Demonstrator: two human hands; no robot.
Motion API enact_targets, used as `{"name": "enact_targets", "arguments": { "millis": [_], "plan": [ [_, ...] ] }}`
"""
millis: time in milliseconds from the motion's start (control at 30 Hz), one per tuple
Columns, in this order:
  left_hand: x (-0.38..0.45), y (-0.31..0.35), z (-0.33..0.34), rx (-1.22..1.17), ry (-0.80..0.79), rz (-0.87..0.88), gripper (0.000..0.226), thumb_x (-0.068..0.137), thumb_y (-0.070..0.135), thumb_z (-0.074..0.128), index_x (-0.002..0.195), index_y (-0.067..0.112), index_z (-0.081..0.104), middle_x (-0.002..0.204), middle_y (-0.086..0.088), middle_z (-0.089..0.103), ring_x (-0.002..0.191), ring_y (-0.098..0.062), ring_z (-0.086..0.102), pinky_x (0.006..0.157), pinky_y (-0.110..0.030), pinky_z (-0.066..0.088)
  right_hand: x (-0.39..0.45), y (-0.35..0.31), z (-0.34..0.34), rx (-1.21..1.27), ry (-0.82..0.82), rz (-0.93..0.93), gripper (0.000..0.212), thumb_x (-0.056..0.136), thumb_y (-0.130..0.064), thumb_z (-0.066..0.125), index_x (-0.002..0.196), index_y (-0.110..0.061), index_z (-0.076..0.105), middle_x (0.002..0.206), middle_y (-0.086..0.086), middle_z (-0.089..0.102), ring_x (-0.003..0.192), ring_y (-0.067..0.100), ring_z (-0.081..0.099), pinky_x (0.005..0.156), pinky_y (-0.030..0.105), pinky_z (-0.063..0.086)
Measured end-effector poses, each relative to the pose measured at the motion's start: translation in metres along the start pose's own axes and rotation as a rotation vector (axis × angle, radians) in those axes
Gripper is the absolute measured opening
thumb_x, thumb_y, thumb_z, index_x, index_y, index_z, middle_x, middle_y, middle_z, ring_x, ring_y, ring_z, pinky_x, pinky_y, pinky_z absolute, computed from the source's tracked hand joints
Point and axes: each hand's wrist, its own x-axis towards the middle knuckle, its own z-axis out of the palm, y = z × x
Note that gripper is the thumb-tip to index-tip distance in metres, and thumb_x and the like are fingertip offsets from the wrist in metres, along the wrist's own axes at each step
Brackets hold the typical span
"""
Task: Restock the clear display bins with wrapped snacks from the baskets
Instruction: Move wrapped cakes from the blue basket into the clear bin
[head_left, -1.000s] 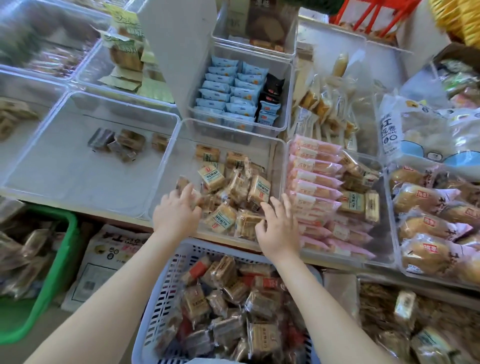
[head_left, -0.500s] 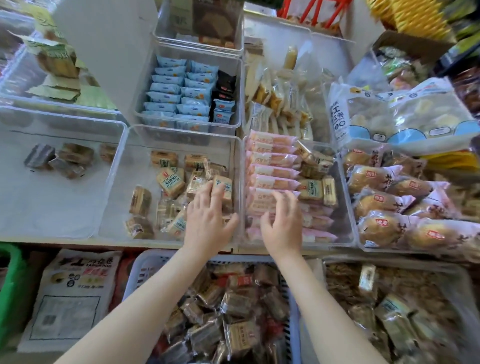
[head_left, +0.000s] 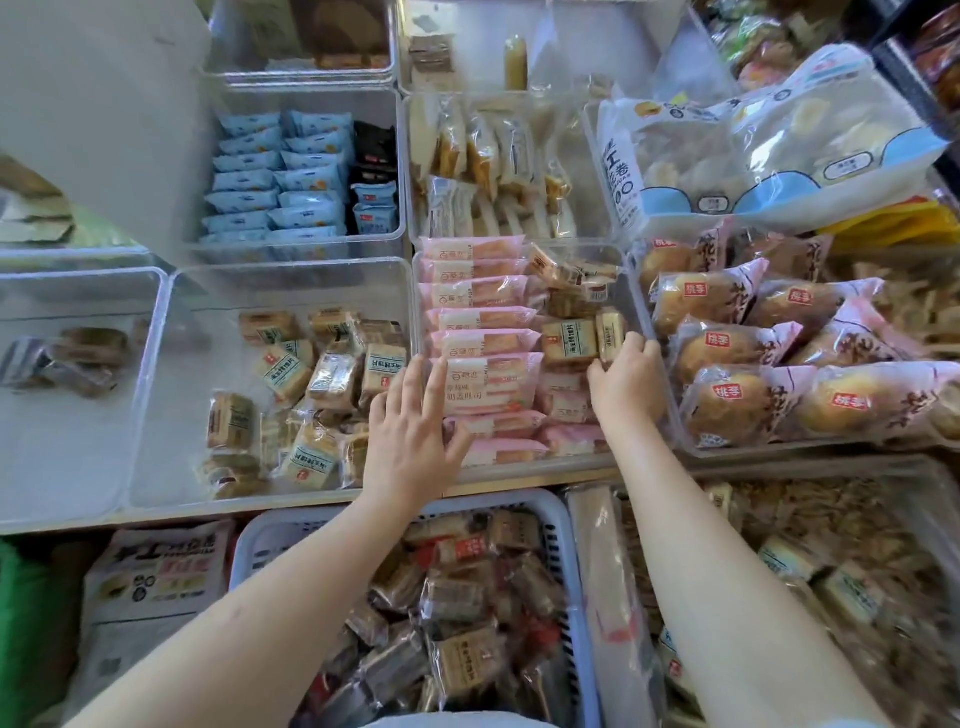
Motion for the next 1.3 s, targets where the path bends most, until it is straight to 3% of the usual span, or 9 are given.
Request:
{"name": "enact_targets", "arguments": {
  "millis": [200,400,633,700,767,800,900,1033,1300],
  "plan": [
    [-0.001,-0.001,0.001,-0.051,0.055,0.006,0.080,0.093,0.050,0.050,0.156,0.020,0.012,0.162,-0.014,0.015,0.149,-0.030,0.015,0.118,-0.052,0.019,-0.026,0.012,-0.042,0.185,0.141,-0.069,0.024,0.087,-0.021,0.061,0.110,-0.015,0.060,0.119,0.007,0.054,0.093,0.030,0.059,0.064,0.032,0.042],
    [-0.013,-0.005,-0.023,-0.351,0.301,0.072,0.072,0.094,0.050,0.045,0.152,0.012,0.027,0.155,-0.014,0.030,0.144,-0.027,0.025,0.119,-0.045,0.021,-0.095,-0.026,-0.046,0.343,0.048,-0.608,0.045,0.084,0.002,0.066,0.125,-0.018,0.064,0.131,0.011,0.049,0.088,0.016,0.058,0.075,0.028,0.053],
    [-0.036,-0.059,-0.077,-0.421,0.031,0.032,0.060,0.094,0.045,0.057,0.148,0.028,0.034,0.139,0.001,0.052,0.120,-0.017,0.053,0.093,-0.033,0.047,-0.158,-0.103,-0.007,0.458,-0.189,-0.933,0.052,0.091,-0.002,0.062,0.139,-0.021,0.056,0.136,0.004,0.055,0.112,0.020,0.061,0.089,0.034,0.057],
    [-0.048,-0.090,-0.081,-0.401,0.110,-0.066,0.054,0.097,0.043,0.054,0.146,0.032,0.036,0.130,-0.003,0.052,0.111,-0.020,0.054,0.085,-0.039,0.051,-0.169,-0.122,0.008,0.395,-0.250,-0.946,0.061,0.095,-0.013,0.062,0.151,-0.023,0.039,0.149,0.006,0.046,0.132,0.023,0.050,0.118,0.029,0.028],
    [-0.053,-0.119,-0.082,-0.358,0.201,-0.219,0.049,0.099,0.036,0.050,0.146,0.036,0.034,0.127,-0.009,0.046,0.112,-0.027,0.048,0.085,-0.043,0.049,-0.172,-0.131,0.026,0.233,-0.260,-0.902,0.068,0.098,-0.028,0.057,0.156,-0.028,0.022,0.159,0.008,0.032,0.146,0.024,0.032,0.118,0.022,-0.016],
    [-0.052,-0.131,-0.082,-0.333,0.224,-0.294,0.050,0.100,0.029,0.048,0.147,0.037,0.034,0.133,-0.013,0.041,0.120,-0.031,0.041,0.091,-0.047,0.046,-0.172,-0.131,0.035,0.140,-0.269,-0.863,0.068,0.099,-0.032,0.053,0.157,-0.030,0.018,0.162,0.007,0.027,0.149,0.024,0.024,0.117,0.026,-0.019],
    [-0.044,-0.156,-0.080,-0.231,0.051,-0.422,0.054,0.097,0.016,0.045,0.146,0.036,0.036,0.155,-0.017,0.019,0.140,-0.035,0.019,0.107,-0.053,0.034,-0.171,-0.124,0.056,-0.066,-0.348,-0.796,0.058,0.101,-0.032,0.037,0.157,-0.025,0.024,0.164,0.002,0.024,0.153,0.018,0.011,0.124,0.042,0.000],
    [-0.040,-0.173,-0.068,0.041,-0.318,-0.394,0.040,0.095,0.040,0.035,0.114,0.022,0.065,0.146,-0.005,0.039,0.124,-0.032,0.039,0.098,-0.046,0.042,-0.171,-0.124,0.059,-0.084,-0.390,-0.774,0.051,0.101,-0.029,0.035,0.151,-0.021,0.037,0.162,0.001,0.028,0.151,0.017,0.013,0.121,0.044,0.014],
    [-0.041,-0.133,-0.055,-0.186,0.172,-0.229,0.047,0.091,0.039,0.043,0.127,0.014,0.060,0.139,-0.008,0.053,0.134,-0.030,0.039,0.109,-0.050,0.031,-0.169,-0.122,0.042,0.150,-0.332,-0.790,0.046,0.099,-0.023,0.047,0.145,-0.018,0.045,0.155,0.001,0.037,0.148,0.016,0.023,0.120,0.042,0.017]
  ]
}}
